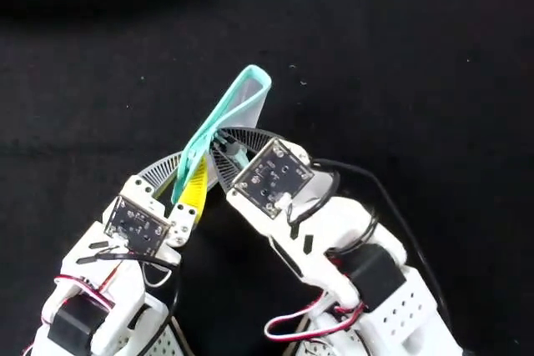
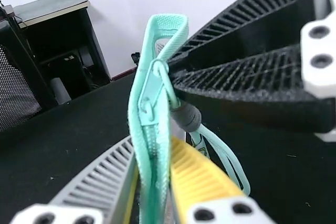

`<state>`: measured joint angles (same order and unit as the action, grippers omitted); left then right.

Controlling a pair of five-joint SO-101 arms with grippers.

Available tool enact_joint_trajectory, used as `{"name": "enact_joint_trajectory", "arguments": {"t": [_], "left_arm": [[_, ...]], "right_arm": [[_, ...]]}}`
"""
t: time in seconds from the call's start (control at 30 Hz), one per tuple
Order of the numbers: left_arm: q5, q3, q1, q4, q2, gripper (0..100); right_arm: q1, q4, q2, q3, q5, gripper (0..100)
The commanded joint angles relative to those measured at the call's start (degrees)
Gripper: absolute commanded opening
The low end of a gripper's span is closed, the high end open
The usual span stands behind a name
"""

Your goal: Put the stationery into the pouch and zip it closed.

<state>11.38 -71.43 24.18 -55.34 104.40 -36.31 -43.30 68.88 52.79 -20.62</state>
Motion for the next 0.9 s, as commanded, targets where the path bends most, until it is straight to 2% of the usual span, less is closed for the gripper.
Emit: {"name": "enact_joint_trajectory", "arguments": {"t": [0.0, 0.07, 0.1, 0.53, 0.6, 0.73, 0.87], "left_arm": [[0.35, -1.71, 0.31, -1.67, 0.09, 3], [0.35, -1.63, 0.31, -1.85, 0.09, 3], [0.35, -1.63, 0.31, -1.85, 0.09, 3], [0.35, -1.63, 0.75, -1.85, 0.09, 3], [0.35, -1.63, 0.84, -1.85, 0.09, 3], [0.35, -1.63, 0.57, -1.85, 0.09, 3], [0.35, -1.71, 0.4, -1.85, 0.09, 3]], "right_arm": [[-0.97, -3.96, 1.19, -0.22, -0.53, 15.6], [-1.41, -4.31, 1.8, 0.13, -0.53, 23.7], [-1.49, -4.22, 1.63, 0.31, -0.53, 24.3], [-1.76, -0.53, -6.02, 1.36, -0.79, 20.9], [-1.76, -0.53, -6.11, 0.48, -1.14, 16.3], [0.18, 1.05, -5.85, -0.92, -1.14, 0.7], [4.75, 1.67, -5.85, -2.77, -0.7, 1.2]]}}
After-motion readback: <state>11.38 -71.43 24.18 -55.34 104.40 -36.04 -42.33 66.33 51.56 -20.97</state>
